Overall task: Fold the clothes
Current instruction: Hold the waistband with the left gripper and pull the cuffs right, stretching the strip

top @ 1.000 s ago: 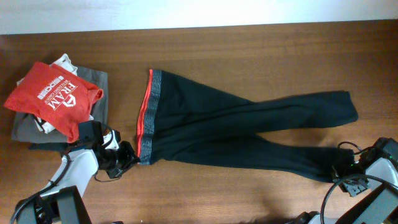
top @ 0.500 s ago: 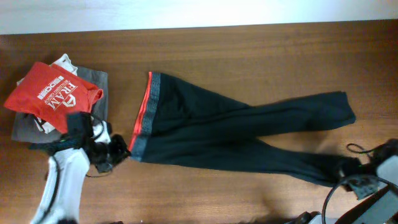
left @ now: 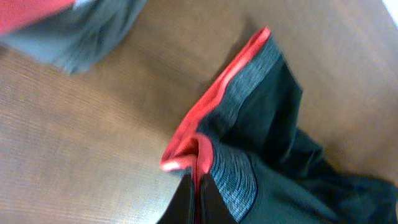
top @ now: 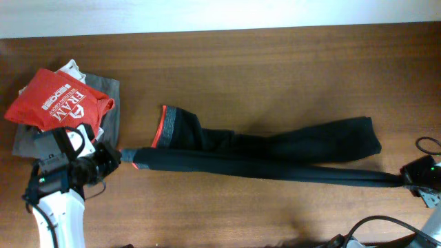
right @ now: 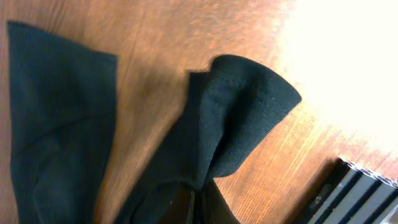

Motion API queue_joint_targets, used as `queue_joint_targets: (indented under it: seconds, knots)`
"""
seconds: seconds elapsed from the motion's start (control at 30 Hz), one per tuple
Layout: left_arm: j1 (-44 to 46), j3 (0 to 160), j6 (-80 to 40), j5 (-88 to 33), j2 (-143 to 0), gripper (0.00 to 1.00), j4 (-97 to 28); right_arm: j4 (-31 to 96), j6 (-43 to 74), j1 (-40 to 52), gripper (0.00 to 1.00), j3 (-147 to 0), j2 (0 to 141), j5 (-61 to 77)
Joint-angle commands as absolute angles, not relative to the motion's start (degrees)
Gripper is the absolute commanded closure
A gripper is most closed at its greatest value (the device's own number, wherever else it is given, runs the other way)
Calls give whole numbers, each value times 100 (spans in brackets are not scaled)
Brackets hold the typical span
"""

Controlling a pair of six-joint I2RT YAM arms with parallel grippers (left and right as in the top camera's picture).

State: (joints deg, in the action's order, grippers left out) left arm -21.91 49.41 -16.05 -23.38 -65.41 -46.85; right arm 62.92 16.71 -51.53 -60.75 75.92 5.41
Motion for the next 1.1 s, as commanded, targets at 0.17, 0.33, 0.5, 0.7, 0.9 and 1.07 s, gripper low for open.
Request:
queue_joint_targets:
  seconds: [0.17, 0.33, 0.5, 0.7, 0.9, 1.07]
  knots:
    - [-1900, 5004, -1883, -2318, -7240, 100, -3162, 5817, 1527, -4296, 96, -6276, 7793, 384]
    - [-1621, 5004, -1887, -2309, -7566, 100, -2287, 5717, 1525, -3953, 96, -6486, 8337, 384]
    - [-1295, 5004, -2036, -2268, -8075, 100, -1702, 5658, 1525, -3677, 96, -6917, 8967, 384]
    - [-1111, 5004, -2165, -2265, -8691, 100, -1039, 5653, 1417, -3400, 96, -7443, 9859, 384]
    - [-1052, 5004, -2250, -2257, -9164, 99, -572, 5380, 1378, -3107, 94, -7710, 10519, 386]
    - [-921, 5011, -2316, -2248, -9400, 67, -338, 4904, 1363, -2867, 74, -7719, 10722, 408]
